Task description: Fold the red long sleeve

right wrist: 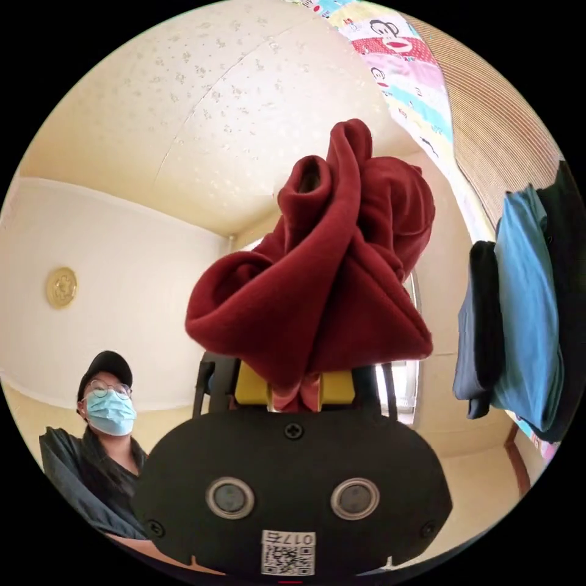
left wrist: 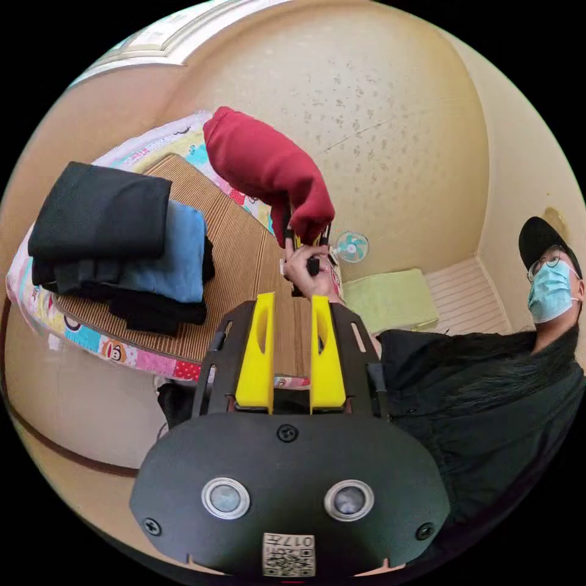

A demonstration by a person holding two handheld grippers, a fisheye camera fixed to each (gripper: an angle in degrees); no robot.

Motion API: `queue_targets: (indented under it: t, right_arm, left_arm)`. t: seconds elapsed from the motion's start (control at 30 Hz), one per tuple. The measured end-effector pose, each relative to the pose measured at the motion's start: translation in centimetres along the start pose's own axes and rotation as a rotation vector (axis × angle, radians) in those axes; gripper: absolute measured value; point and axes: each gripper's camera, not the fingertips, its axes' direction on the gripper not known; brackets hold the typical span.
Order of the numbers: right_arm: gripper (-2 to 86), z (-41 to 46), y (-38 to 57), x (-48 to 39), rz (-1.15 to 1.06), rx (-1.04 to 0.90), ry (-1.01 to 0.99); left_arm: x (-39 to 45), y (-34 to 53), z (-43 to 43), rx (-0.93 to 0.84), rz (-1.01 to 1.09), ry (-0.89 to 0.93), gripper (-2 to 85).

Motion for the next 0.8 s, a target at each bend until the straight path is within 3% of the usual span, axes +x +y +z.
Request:
queue_targets:
  t: [0.1,0.13,0.23,0.37,0.5,0.57,0.67,0.8]
  right_arm:
    - [9.4,1.5,2.8,8.3,0.173,-0.282,0.483]
    - [8.5,1.3,4.3,11.1,0.253,-0.455,0.652]
    - [6.6,-1.3,7.2,12.6,0.275,-0.794,0.755]
    - [4.9,-10.3,6.2,8.0,0.215,-0.874,1.152]
    - [4.7,-21.2,3.5,1.6,0.215,-0.609,1.410]
    - [5.1,-29.1,3.1,-3.2,0.254,-0.330,1.426]
    - [5.7,-38.4,5.3,-8.8,0.279,0.041,1.336]
    - [6.5,-47.4,10.6,-13.6,0.266,0.378,1.208]
  left_arm:
    - [-2.6,4.3,1.1,0.067,-0.083,0.034,10.0]
    - [-2.8,4.9,1.6,0.068,-0.091,0.025,10.0]
    - [-2.5,6.7,5.0,0.035,-0.075,-0.067,10.0]
    - [0.3,7.4,13.2,-0.080,0.084,-0.282,9.6]
    - [5.8,8.2,25.4,-0.224,0.355,-0.482,7.5]
    - [9.0,9.2,30.7,-0.251,0.493,-0.523,6.0]
    - [13.6,11.4,39.1,-0.246,0.629,-0.470,3.2]
    - [18.9,14.9,49.7,-0.267,0.708,-0.276,0.1]
